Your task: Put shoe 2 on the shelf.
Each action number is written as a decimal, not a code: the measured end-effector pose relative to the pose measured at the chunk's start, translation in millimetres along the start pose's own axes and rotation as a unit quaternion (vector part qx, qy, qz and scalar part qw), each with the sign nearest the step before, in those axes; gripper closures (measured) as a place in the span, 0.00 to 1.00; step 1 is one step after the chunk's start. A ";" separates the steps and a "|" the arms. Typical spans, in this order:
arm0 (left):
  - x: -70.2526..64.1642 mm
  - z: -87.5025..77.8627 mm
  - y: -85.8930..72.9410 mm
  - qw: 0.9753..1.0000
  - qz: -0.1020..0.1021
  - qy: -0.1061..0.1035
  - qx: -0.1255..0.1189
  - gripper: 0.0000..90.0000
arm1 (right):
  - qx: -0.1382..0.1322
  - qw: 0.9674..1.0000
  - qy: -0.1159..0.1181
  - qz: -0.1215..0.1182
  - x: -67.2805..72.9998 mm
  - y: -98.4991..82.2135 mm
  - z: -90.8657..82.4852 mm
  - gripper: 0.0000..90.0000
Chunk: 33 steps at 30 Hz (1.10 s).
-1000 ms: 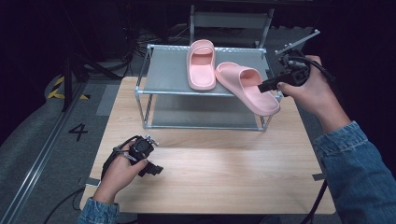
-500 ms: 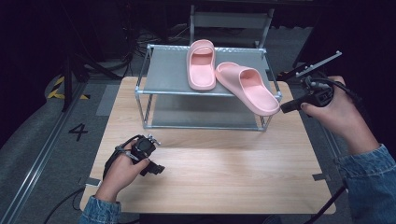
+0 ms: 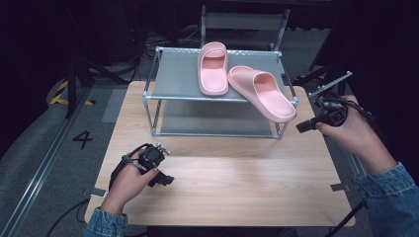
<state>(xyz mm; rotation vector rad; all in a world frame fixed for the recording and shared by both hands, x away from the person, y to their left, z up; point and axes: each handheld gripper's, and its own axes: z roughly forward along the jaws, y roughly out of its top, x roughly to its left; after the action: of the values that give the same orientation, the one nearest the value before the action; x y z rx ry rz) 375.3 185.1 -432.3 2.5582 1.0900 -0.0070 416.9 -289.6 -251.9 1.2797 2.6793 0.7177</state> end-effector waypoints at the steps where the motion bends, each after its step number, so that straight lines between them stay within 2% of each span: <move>1: -0.1 0.3 0.0 1.000 -0.001 0.000 0.000 0.20 | -0.001 1.000 0.001 -0.005 0.5 1.7 1.9 1.00; 10: 1.5 0.2 -2.8 1.000 -0.005 -0.004 -0.002 0.20 | 0.001 1.000 0.011 -0.018 7.4 12.1 13.5 1.00; 21: 1.6 0.5 -2.8 1.000 -0.001 -0.001 -0.001 0.20 | 0.003 0.998 0.015 -0.053 31.9 26.9 17.0 1.00; 30: 0.5 0.5 -2.9 1.000 -0.004 -0.005 0.001 0.20 | 0.002 0.996 0.029 -0.082 55.5 47.7 24.6 1.00; 33: 1.0 0.0 -3.1 1.000 -0.002 -0.003 0.000 0.20 | 0.006 0.996 0.028 -0.089 61.9 56.7 30.5 1.00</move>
<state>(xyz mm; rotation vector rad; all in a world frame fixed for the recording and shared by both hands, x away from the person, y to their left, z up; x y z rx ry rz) 373.9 187.7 -433.5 2.5538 1.0911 -0.0162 425.6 -200.9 -246.1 1.0195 2.8004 0.7254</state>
